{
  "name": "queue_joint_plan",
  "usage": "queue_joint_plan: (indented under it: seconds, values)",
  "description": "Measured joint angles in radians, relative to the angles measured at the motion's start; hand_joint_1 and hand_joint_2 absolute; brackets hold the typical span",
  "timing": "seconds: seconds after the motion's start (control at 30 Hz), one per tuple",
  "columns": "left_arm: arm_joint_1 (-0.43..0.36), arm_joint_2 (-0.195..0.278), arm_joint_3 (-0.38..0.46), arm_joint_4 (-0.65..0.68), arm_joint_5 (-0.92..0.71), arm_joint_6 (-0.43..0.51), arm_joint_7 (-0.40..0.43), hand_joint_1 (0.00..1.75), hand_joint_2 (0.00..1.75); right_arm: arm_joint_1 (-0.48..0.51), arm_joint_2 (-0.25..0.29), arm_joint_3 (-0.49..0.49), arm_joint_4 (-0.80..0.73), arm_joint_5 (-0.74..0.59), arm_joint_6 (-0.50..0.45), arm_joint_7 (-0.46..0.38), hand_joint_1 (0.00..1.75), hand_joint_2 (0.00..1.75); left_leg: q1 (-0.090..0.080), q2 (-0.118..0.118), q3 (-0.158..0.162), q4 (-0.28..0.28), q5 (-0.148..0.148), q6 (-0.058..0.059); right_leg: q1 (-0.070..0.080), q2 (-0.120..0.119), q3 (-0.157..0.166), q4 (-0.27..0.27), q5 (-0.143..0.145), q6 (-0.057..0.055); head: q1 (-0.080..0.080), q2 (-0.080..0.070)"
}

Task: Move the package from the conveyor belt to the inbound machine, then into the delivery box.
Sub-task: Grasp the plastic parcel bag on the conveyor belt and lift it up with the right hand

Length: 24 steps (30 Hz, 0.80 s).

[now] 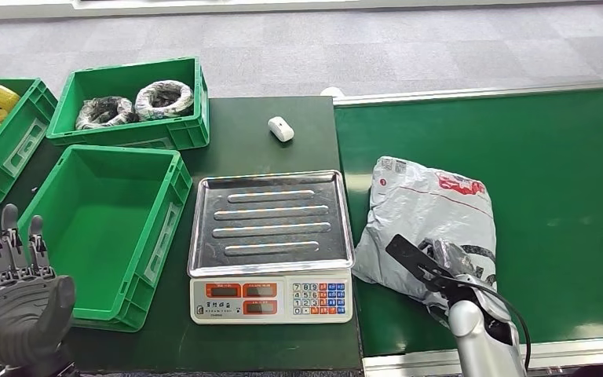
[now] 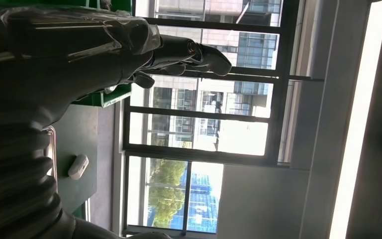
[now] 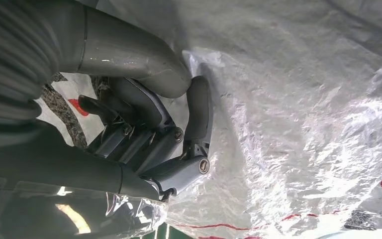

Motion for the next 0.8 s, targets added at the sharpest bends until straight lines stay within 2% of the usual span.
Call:
queue_joint_plan:
  seconds: [0.4,0.43,0.53,0.57,0.67,0.73,0.8]
  values:
    - [0.003,-0.003,0.008,-0.008,0.000,0.005,0.000,0.00,1.75,-0.003,0.002,0.002,-0.006,0.007,-0.016,-0.005,1.75,1.75,0.000,0.000,0.000,0.000,0.000,0.000,0.000,0.000,0.000,0.000,0.000,0.000,0.000,0.000]
    - [0.006,-0.003,0.008,-0.010,0.000,0.008,0.000,0.00,1.75,-0.003,0.004,0.002,-0.013,0.011,-0.024,-0.009,1.42,1.75,0.000,0.000,0.000,0.000,0.000,0.000,0.000,0.000,0.000,0.000,0.000,0.000,0.000,0.000]
    - [0.019,-0.005,0.009,-0.019,-0.001,0.017,0.000,0.00,1.75,-0.004,0.010,0.002,-0.045,0.029,-0.052,-0.012,0.11,1.75,0.000,0.000,0.000,0.000,0.000,0.000,0.000,0.000,0.000,0.000,0.000,0.000,0.000,0.000]
    - [0.024,-0.006,0.010,-0.023,-0.001,0.019,0.000,0.00,1.75,-0.005,0.012,0.001,-0.056,0.045,-0.070,0.003,0.00,1.75,0.000,0.000,0.000,0.000,0.000,0.000,0.000,0.000,0.000,0.000,0.000,0.000,0.000,0.000]
    - [0.034,-0.009,0.010,-0.030,-0.002,0.024,0.000,0.00,1.75,-0.019,0.017,-0.005,-0.072,0.122,-0.143,0.088,0.00,1.75,0.000,0.000,0.000,0.000,0.000,0.000,0.000,0.000,0.000,0.000,0.000,0.000,0.000,0.000]
    - [0.036,-0.010,0.010,-0.031,-0.002,0.024,0.000,0.00,1.75,-0.024,0.018,-0.008,-0.072,0.143,-0.161,0.110,0.00,1.75,0.000,0.000,0.000,0.000,0.000,0.000,0.000,0.000,0.000,0.000,0.000,0.000,0.000,0.000]
    - [0.036,-0.011,0.010,-0.032,0.000,0.024,-0.001,0.00,1.75,-0.062,0.003,-0.030,-0.041,0.206,-0.225,0.136,0.00,1.75,0.000,0.000,0.000,0.000,0.000,0.000,0.000,0.000,0.000,0.000,0.000,0.000,0.000,0.000]
